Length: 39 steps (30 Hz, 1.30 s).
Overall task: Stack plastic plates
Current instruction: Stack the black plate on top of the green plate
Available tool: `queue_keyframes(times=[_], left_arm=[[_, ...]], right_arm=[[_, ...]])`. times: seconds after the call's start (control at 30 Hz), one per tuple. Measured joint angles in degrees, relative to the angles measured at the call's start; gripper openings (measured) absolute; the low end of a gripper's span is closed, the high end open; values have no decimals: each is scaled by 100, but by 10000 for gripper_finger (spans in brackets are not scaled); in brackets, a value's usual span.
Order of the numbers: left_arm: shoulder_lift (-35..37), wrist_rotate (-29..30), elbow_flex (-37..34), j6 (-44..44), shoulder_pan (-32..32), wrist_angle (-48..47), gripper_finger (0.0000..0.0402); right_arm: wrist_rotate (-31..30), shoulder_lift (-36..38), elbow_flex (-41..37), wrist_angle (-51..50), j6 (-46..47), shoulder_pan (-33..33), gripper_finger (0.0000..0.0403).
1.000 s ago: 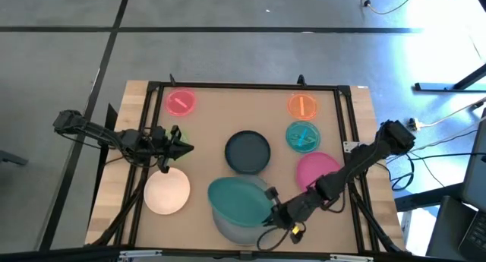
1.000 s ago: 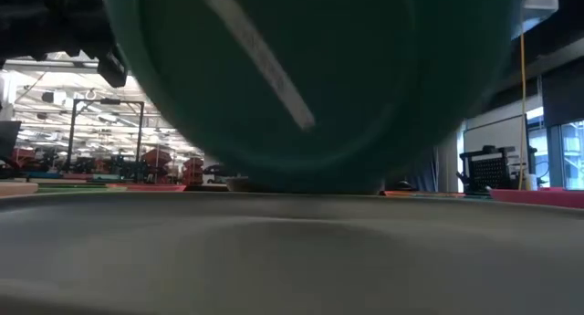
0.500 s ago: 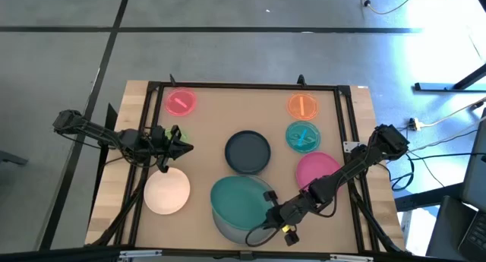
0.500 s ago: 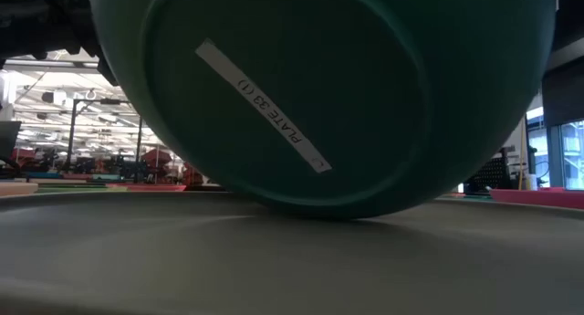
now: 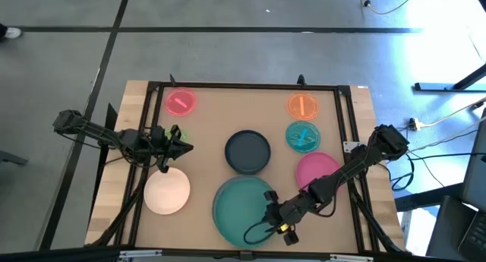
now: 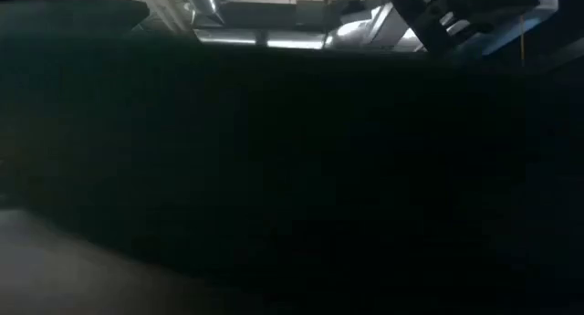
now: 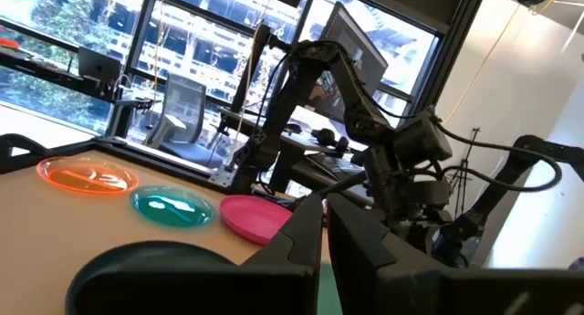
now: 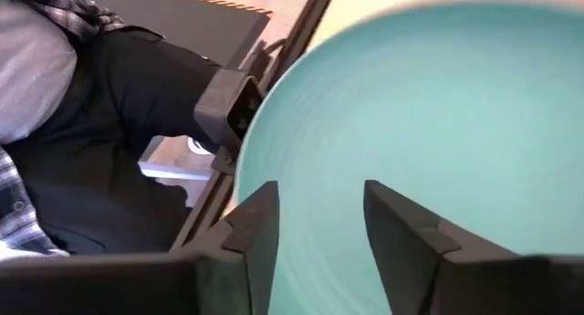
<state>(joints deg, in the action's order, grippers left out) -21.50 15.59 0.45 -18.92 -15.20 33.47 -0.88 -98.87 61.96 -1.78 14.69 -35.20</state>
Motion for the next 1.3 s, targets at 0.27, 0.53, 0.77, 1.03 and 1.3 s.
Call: queue_keyframes(times=[0.27,0.53,0.77,1.03,1.3], left_arm=[[-45,92,0,4,0,31,15],[-421,735,-2,152,2,124,15],[-781,749,-2,471,4,505,15],[-970,756,0,648,7,702,15],[-970,815,0,776,7,690,15]], right_arm=[[-277,689,-1,-686,-319,199,167],[-1832,971,1,-1753,-1263,612,168],[-2229,980,-198,-1954,-2206,1430,168],[-1457,980,-642,-1902,-3051,2323,168],[-659,774,-1010,-1400,-3126,2558,168]])
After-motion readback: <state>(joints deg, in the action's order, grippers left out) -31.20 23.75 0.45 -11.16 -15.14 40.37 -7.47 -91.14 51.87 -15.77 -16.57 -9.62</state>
